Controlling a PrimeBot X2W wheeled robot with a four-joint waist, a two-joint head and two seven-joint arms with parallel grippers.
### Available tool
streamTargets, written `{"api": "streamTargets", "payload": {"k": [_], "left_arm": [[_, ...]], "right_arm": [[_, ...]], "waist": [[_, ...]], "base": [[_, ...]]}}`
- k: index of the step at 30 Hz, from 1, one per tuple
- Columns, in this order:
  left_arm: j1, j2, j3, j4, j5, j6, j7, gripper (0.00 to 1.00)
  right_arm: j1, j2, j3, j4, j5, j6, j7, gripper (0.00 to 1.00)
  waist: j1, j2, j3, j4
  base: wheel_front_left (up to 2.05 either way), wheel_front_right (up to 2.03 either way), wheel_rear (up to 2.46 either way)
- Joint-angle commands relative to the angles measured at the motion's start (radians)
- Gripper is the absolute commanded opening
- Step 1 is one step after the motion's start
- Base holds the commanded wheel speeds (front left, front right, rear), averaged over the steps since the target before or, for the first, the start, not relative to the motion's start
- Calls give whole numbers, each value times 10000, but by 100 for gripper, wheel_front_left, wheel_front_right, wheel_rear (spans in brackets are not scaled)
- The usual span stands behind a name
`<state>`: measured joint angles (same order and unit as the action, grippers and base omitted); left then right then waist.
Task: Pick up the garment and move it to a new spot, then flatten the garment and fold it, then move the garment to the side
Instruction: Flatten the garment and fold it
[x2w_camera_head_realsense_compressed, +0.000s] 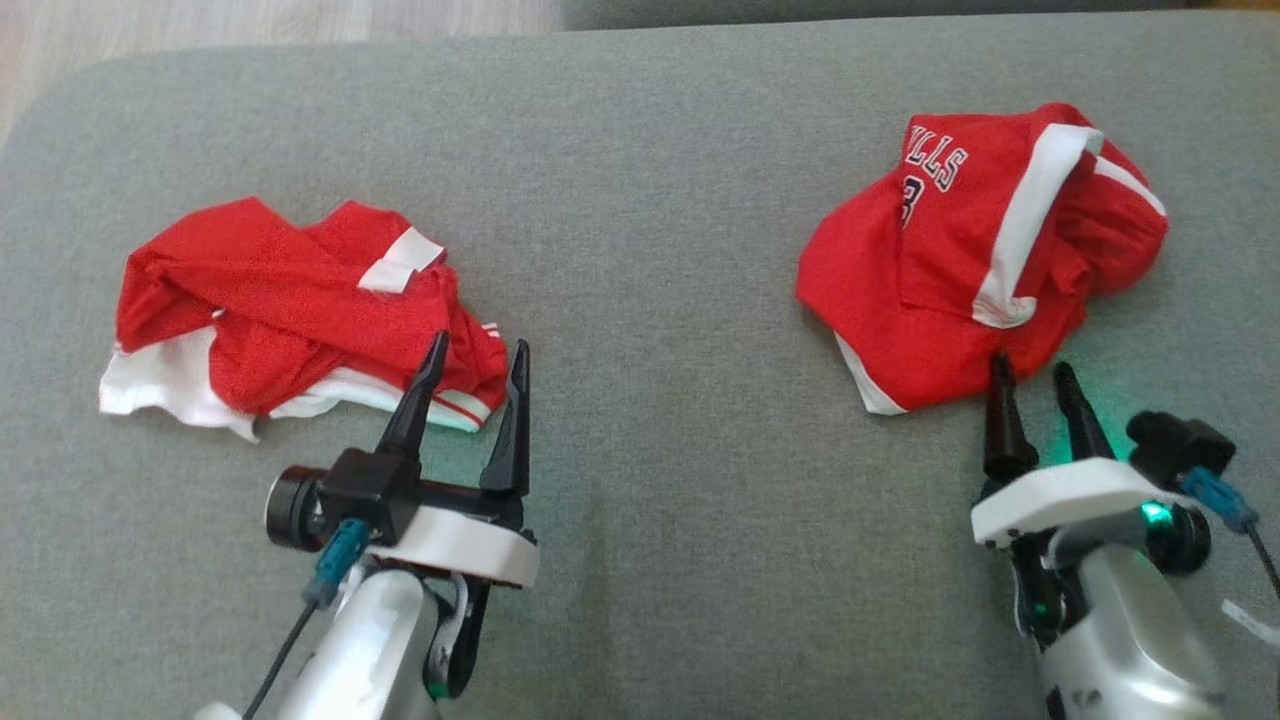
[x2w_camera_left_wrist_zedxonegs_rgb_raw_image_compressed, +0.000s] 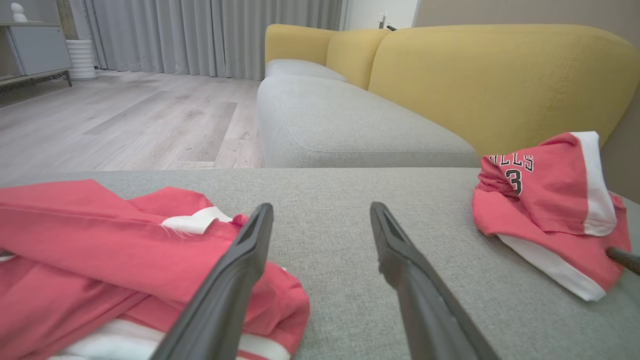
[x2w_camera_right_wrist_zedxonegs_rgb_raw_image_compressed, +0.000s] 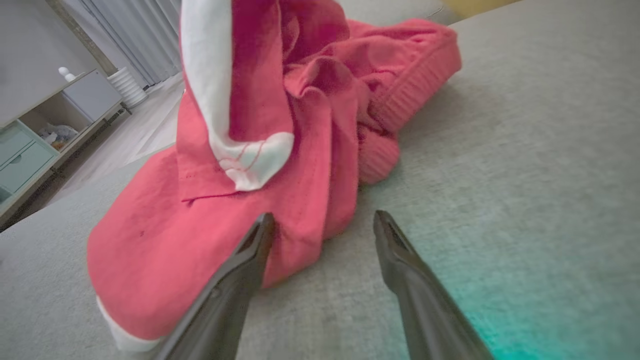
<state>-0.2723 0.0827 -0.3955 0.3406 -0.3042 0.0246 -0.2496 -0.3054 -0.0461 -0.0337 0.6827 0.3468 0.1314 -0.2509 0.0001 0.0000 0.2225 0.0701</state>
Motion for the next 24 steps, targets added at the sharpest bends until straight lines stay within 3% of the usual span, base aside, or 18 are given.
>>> {"api": "streamTargets", "payload": {"k": [1, 5, 6, 7, 17, 24], "left_arm": [[-473, 18, 311, -266, 122, -34, -121, 100], [-486, -38, 367, -199, 170, -58, -121, 100], [-485, -44, 384, -182, 179, -66, -121, 100], [-480, -47, 411, -163, 185, -72, -121, 100], [-248, -80, 653, -4, 210, -94, -122, 100], [81, -179, 738, 4, 92, -99, -122, 100]], "right_arm": [[-358, -41, 308, -94, 21, -7, -109, 100], [-804, -41, 237, 545, 183, -7, -109, 97], [-842, -41, 279, 633, 218, -7, -109, 58], [-864, -41, 360, 701, 247, -7, -109, 1], [-238, -41, 1092, 7, -9, -7, -109, 0], [306, -41, 1633, -2579, 169, -7, -109, 0]], "waist": [[-1, 0, 62, 54], [-1, 0, 124, 87], [-1, 0, 117, 77], [-1, 0, 98, 53], [-1, 0, -562, -483], [-1, 0, -1203, -745]], "base": [[0, 0, 0], [0, 0, 0], [0, 0, 0], [0, 0, 0], [0, 0, 0], [0, 0, 0]]}}
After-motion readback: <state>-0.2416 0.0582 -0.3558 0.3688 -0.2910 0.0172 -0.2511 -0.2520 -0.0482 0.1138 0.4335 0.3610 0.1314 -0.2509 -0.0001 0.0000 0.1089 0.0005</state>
